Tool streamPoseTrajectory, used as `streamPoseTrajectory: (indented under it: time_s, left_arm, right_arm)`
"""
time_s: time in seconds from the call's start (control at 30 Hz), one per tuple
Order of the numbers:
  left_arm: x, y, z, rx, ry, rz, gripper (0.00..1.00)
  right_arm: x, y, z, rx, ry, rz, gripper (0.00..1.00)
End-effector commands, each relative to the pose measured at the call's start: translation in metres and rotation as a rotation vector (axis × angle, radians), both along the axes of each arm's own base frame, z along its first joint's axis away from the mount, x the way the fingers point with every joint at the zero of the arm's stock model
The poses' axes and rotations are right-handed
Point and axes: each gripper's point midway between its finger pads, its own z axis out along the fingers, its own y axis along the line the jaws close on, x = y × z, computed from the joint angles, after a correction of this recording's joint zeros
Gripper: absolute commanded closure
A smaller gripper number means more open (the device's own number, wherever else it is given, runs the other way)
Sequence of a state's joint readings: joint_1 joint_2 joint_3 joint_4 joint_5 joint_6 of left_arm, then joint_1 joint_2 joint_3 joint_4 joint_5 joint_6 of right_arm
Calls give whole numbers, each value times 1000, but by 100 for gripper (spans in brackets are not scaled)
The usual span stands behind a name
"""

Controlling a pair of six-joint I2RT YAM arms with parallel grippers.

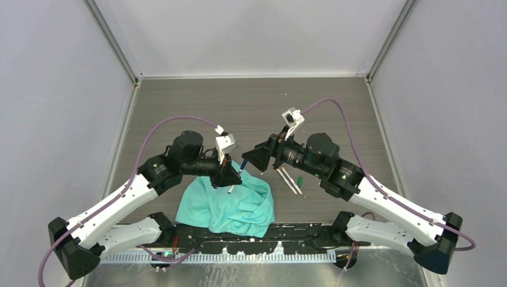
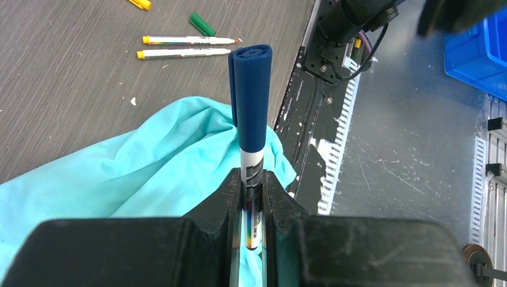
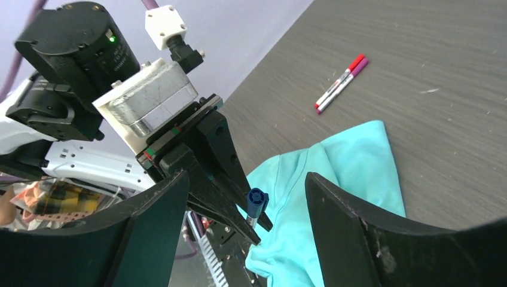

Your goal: Insert the pens into the pen caps

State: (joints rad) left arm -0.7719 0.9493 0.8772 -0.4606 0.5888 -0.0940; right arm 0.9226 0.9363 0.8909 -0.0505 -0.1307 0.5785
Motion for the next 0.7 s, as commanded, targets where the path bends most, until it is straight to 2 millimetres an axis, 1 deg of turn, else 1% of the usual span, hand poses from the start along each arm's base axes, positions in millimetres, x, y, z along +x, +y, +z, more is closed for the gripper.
streamPoseTrajectory:
  time_s: [0.0, 0.07, 0.2, 0.3, 0.53, 0.6, 0.67]
  left_arm:
    - [5, -6, 38, -93, -113, -9, 100]
    - [6, -5, 38, -87, -118, -1, 100]
    - [7, -5, 38, -86, -119, 2, 100]
    - [7, -5, 38, -86, -119, 2, 100]
    - [6, -5, 38, -86, -114, -2, 100]
    - [6, -5, 37, -83, -113, -3, 100]
    - [6, -5, 36, -81, -111, -2, 100]
  right_arm:
    - [6, -7, -1, 26, -39, -52, 23]
    - [1, -4, -5, 36, -24, -22, 23]
    - [-9, 6, -5, 64, -27, 58, 23]
    - [-12, 13, -5, 70, -26, 100, 28]
    - [-11, 22, -6, 89, -20, 122, 48]
    - [-11, 24, -6, 95, -21, 126, 57]
    - [-10, 25, -5, 96, -21, 126, 68]
